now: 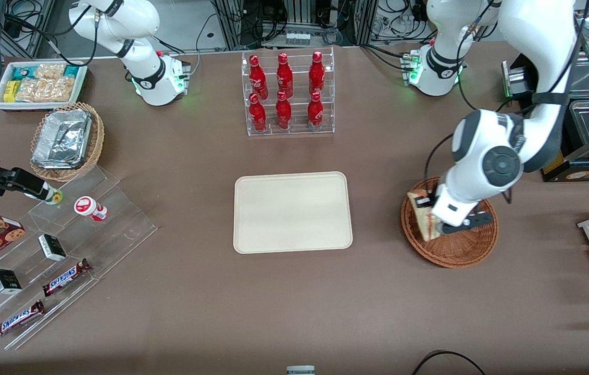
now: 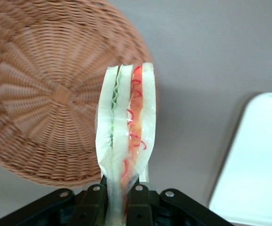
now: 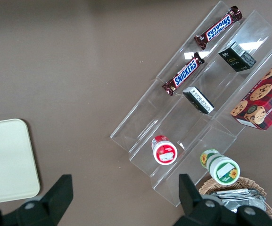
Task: Place sandwich from basket to tray
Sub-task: 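Lift the sandwich with the left gripper and carry it toward the cream tray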
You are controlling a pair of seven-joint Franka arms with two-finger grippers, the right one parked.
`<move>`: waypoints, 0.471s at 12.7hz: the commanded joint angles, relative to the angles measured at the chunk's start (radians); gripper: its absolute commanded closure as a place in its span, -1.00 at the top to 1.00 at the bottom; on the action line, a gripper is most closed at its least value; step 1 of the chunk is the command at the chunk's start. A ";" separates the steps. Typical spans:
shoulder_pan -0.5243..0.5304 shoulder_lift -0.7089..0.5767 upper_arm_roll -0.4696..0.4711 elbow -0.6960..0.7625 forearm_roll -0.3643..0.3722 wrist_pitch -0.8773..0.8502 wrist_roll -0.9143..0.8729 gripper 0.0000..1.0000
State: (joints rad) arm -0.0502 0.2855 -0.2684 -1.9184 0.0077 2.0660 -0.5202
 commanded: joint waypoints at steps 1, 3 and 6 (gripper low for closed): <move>-0.004 0.046 -0.076 0.073 0.003 -0.027 -0.038 -1.00; -0.019 0.092 -0.132 0.110 0.008 -0.024 -0.061 -1.00; -0.144 0.184 -0.130 0.203 0.043 -0.020 -0.176 -1.00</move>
State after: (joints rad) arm -0.1301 0.3888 -0.4003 -1.8125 0.0121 2.0663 -0.6169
